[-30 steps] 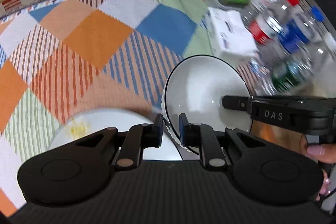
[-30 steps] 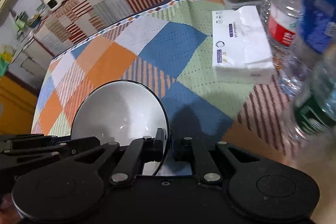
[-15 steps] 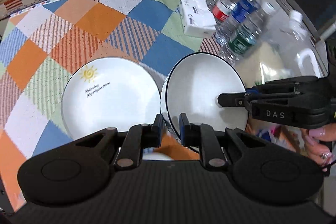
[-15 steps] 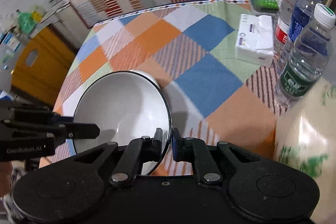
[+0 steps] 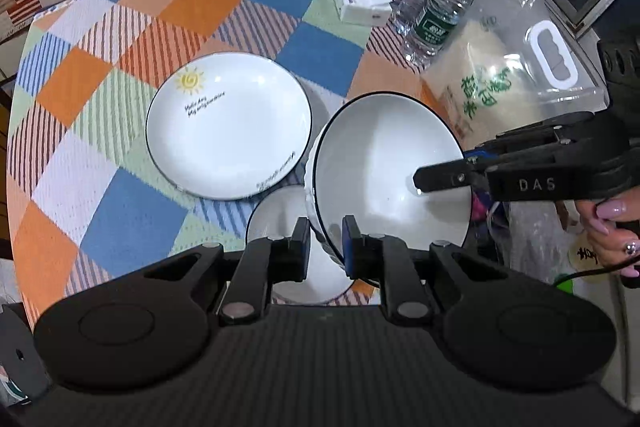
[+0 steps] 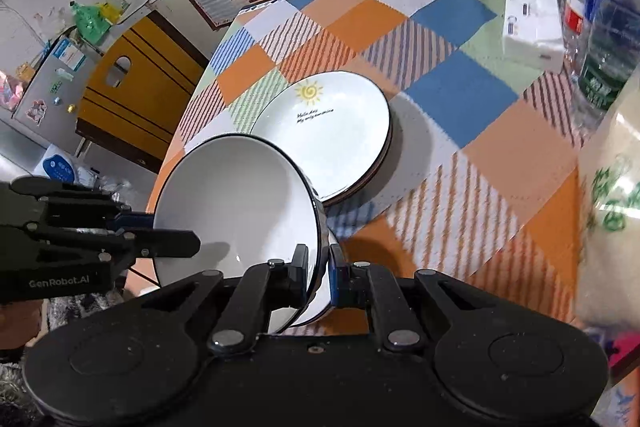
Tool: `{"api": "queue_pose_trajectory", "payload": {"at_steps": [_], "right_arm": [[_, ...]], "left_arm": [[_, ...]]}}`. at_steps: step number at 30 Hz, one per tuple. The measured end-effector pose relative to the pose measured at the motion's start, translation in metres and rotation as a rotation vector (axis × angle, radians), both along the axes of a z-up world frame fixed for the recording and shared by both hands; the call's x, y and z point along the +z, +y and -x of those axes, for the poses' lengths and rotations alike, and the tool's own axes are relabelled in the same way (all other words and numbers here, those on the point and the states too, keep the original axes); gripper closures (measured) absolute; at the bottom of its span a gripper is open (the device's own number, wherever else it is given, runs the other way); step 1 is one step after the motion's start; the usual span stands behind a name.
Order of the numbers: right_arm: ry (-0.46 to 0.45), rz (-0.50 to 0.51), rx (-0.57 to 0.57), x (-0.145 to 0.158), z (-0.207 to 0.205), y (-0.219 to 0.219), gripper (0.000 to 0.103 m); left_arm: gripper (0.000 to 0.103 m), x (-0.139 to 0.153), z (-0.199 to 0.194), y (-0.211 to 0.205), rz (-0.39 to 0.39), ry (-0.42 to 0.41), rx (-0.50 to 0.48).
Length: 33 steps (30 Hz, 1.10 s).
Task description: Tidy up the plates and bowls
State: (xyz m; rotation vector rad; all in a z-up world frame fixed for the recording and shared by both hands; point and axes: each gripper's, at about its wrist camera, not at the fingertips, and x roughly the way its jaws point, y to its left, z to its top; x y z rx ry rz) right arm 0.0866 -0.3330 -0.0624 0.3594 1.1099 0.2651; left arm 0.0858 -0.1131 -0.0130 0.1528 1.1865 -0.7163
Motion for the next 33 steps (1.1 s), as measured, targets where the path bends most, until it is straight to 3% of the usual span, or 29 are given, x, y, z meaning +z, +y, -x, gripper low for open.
{"api": "queue_pose_trajectory", "payload": {"at_steps": [11, 20, 33], "right_arm": [[-0.053, 0.059, 0.041, -0.013, 0.004, 0.034, 0.09], [-0.076, 0.128, 0.056, -0.041, 0.003, 0.049, 0.09], [-0.224, 0.35, 0.162, -0.068, 0.013, 0.08, 0.091]], "left_arm": [[0.089, -0.038, 0.007, 0.02, -0.038, 0.101, 0.026], [0.088, -0.069, 0.002, 0.017, -0.084, 0.169, 0.047], [0.088, -0.094, -0.005, 0.009, -0.164, 0.155, 0.043]]}}
